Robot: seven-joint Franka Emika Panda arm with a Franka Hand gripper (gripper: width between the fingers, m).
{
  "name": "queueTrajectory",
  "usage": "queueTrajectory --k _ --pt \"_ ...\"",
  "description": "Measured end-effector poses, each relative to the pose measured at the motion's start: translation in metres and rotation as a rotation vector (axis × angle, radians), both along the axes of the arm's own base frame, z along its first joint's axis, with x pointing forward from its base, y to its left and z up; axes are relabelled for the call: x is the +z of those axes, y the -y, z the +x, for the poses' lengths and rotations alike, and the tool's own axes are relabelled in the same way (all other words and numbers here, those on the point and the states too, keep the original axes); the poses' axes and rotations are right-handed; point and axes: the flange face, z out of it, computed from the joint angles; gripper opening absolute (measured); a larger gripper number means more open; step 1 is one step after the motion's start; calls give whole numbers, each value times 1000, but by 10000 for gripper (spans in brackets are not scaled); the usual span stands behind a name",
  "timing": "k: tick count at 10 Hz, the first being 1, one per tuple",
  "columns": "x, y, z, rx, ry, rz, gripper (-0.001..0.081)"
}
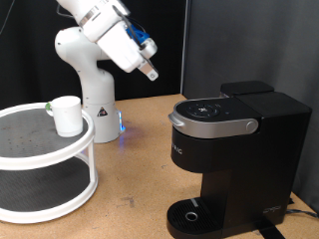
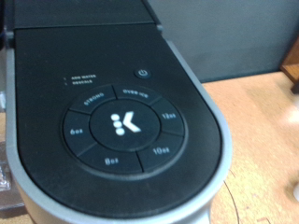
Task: Make a cup of coffee with the keurig machine
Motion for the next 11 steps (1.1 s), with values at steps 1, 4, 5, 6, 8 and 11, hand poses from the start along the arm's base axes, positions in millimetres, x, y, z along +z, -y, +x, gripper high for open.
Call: queueTrajectory --k 1,4,5,6,8,11 --pt "2 8 -7 -38 -15 1 0" --pt "17 36 -34 -118 -10 -1 0" --pt "21 43 -43 -110 -20 2 0" --pt "24 48 -52 -90 -37 4 0" --pt "26 54 -62 -71 -47 -16 0" --pt "23 54 -67 -68 -50 -16 0"
